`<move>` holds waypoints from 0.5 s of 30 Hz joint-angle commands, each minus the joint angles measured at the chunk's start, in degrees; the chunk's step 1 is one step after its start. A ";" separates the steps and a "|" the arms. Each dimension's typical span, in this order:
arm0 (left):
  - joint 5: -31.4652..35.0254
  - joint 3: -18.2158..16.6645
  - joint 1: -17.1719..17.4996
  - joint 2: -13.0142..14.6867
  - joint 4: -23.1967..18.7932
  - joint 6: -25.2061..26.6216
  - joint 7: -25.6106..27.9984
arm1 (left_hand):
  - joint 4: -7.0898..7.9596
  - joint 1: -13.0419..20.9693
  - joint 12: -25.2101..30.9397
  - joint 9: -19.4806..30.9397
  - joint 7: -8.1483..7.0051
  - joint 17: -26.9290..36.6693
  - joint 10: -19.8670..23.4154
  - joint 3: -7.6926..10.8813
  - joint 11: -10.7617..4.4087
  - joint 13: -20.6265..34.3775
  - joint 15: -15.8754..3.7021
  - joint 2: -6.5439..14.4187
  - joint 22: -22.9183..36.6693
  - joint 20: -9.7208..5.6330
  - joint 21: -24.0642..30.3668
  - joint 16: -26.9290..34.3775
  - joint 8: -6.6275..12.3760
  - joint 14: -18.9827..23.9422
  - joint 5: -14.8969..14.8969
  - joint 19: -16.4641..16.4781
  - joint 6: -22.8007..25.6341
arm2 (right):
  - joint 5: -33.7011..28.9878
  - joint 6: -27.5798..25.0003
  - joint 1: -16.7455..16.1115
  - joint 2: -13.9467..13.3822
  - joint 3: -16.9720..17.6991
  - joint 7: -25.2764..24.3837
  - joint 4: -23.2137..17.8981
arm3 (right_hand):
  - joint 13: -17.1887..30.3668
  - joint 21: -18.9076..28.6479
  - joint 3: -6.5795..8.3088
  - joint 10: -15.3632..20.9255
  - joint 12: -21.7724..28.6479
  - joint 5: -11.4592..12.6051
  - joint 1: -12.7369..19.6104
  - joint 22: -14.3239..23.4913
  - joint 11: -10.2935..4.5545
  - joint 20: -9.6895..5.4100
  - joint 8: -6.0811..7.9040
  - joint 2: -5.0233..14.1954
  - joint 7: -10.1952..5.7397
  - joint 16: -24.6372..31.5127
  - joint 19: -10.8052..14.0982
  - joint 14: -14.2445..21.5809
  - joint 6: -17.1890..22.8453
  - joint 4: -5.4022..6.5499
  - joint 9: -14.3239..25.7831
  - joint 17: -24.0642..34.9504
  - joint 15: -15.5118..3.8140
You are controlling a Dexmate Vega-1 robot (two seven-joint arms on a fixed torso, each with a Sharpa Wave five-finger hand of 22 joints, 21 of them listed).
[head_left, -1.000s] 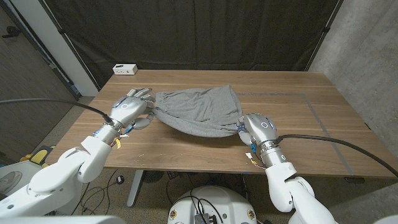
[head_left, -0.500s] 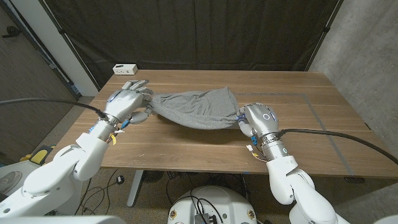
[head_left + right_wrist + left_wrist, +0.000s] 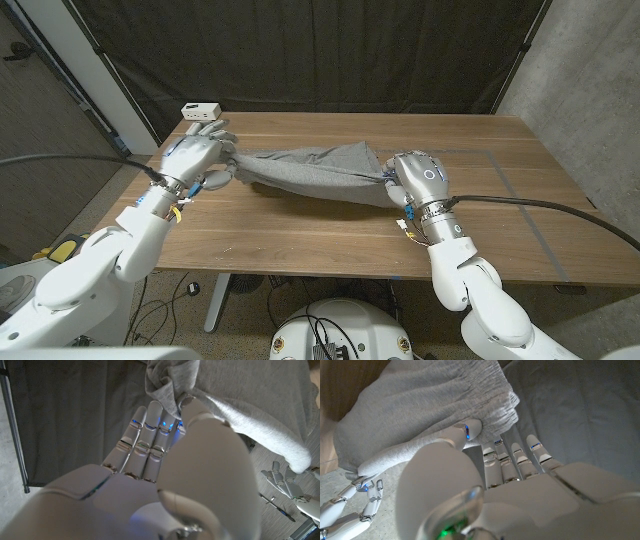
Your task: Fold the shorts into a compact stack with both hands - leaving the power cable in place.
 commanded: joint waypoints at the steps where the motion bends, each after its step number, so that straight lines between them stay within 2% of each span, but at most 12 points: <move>1: -2.02 0.39 -2.88 -2.08 0.94 0.45 -1.22 | -0.07 -0.71 -0.01 10.65 4.58 0.16 0.30 0.59 -0.13 -0.07 -3.81 -0.26 0.00 0.72 0.34 -0.20 23.73 0.37 0.92 -0.14 4.38 | 1.09 2.13 4.90 0.65 0.12 0.29 2.77 | 0.12 0.52 0.85 0.50 0.08 0.48 -1.00 0.18 0.22 0.10 0.41 0.18 -0.01 -0.23 -0.30 0.12 -0.04 -0.01 0.37 0.61 -4.00; 15: -5.52 2.32 -7.00 -1.72 1.99 3.32 -4.16 | -0.04 -1.74 -0.30 10.46 4.23 0.25 -0.72 1.53 0.16 -0.20 -3.20 -0.39 -0.01 1.20 0.51 -0.43 23.86 -0.25 2.93 -0.54 4.07 | 2.42 5.42 11.51 0.73 -0.97 -0.09 7.44 | 0.12 1.58 3.00 0.61 -0.55 1.29 -2.18 0.04 0.05 -0.02 0.60 -0.29 -0.12 -0.95 -0.71 0.08 -0.36 0.00 1.08 2.40 -4.13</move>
